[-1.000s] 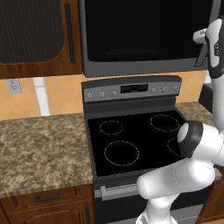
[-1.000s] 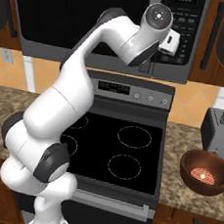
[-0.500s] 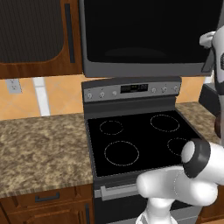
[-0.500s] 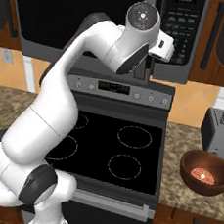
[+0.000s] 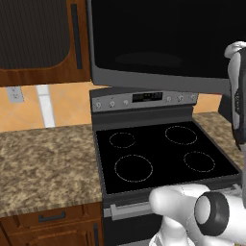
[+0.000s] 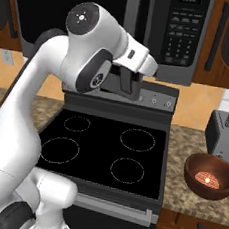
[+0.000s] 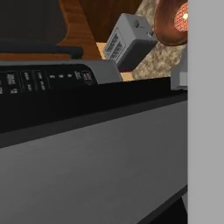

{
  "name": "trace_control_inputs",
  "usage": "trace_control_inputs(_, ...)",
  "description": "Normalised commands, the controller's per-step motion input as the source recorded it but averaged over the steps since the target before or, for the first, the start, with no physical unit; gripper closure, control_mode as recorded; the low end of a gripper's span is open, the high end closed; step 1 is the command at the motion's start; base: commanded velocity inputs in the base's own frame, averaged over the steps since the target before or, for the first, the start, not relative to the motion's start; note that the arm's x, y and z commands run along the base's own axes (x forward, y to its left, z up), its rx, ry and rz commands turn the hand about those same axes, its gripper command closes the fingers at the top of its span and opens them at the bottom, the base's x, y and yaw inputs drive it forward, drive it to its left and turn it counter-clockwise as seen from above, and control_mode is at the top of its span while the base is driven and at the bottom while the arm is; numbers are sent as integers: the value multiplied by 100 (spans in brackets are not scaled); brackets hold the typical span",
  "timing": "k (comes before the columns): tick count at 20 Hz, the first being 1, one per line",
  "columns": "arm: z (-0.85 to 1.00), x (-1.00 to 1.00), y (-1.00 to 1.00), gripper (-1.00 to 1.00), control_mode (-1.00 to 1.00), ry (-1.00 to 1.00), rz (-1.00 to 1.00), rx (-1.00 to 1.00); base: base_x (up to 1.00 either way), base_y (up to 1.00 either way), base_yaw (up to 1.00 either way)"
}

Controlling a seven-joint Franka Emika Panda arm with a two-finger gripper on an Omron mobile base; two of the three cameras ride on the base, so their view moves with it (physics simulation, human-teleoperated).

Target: Open the microwave, place the bowl with waffle inside the microwave, then close the microwave door and turn it on.

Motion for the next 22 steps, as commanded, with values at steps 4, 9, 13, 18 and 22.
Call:
trace_control_inputs(4,-8,-100,26,100,-100,-5,-25,-1,0,0,0)
trace_control_inputs(9,-12,-100,42,100,-100,-8,-24,-7,0,0,0)
trace_control_inputs(13,-20,-100,74,100,-100,-13,-23,-15,0,0,0)
trace_control_inputs(18,-21,-100,98,100,-100,-12,-17,-26,0,0,0)
trace_control_inputs(22,-39,-99,100,100,-100,-12,-15,-28,0,0,0)
